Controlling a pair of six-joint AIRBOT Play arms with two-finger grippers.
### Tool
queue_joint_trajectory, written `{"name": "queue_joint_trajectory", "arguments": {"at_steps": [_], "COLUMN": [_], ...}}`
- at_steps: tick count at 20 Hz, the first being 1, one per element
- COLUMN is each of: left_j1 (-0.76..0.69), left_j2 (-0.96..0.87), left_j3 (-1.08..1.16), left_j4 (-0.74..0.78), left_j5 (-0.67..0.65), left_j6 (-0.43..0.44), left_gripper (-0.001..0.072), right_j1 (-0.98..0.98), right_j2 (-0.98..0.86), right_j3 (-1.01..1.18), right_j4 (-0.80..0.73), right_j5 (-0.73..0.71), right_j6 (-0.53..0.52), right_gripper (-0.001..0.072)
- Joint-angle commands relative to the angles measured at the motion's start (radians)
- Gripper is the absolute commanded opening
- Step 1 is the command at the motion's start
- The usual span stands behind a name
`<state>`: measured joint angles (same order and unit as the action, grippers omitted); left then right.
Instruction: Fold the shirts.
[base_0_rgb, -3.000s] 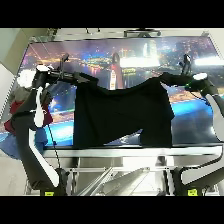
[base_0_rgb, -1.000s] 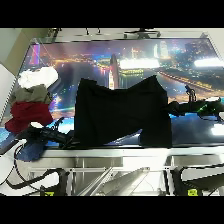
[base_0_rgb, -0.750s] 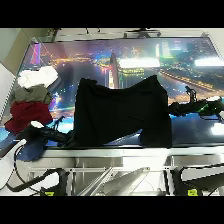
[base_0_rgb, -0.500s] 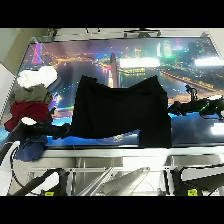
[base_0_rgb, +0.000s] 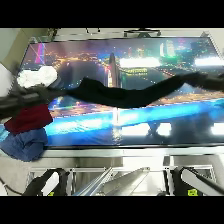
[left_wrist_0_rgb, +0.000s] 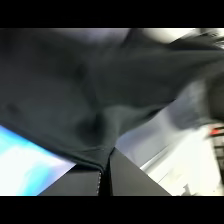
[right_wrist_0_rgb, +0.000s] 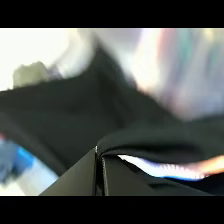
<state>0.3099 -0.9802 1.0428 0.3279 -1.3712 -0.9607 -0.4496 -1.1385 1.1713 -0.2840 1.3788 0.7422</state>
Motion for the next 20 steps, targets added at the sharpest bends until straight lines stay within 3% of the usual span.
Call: {"name": "queue_joint_trajectory", "arguments": {"at_steps": [1,6,8,11,13,16,20], "left_j1": [0.034,0.351,0.514,0.655,0.605,0.364,0.069], "left_j2": [0.103,0.202,0.22,0.214,0.192,0.126,-0.007], "left_j3": [0.247,0.537,0.568,0.503,0.414,0.29,0.215], "left_j4": [-0.376,-0.636,-0.633,-0.634,-0.632,-0.463,-0.398], "left_j5": [-0.043,-0.044,-0.049,-0.129,-0.167,-0.187,-0.106], "left_j6": [0.117,0.093,0.032,-0.028,-0.014,0.001,0.063], "left_gripper": [0.003,0.003,0.003,0.003,0.003,0.003,0.003], "right_j1": [0.0,0.0,0.0,0.001,0.003,0.013,0.031], "right_j2": [0.311,0.639,0.673,0.592,0.489,0.339,0.291], "right_j3": [0.113,0.242,0.244,0.241,0.241,0.22,0.216], "right_j4": [0.122,-0.07,-0.168,-0.259,-0.251,-0.183,-0.187], "right_j5": [-0.172,-0.612,-0.64,-0.542,-0.405,-0.216,-0.2], "right_j6": [-0.063,-0.089,-0.079,0.087,0.149,0.197,0.2], "right_gripper": [0.0027,0.0027,0.0028,0.0027,0.0026,0.0026,0.0026]}}
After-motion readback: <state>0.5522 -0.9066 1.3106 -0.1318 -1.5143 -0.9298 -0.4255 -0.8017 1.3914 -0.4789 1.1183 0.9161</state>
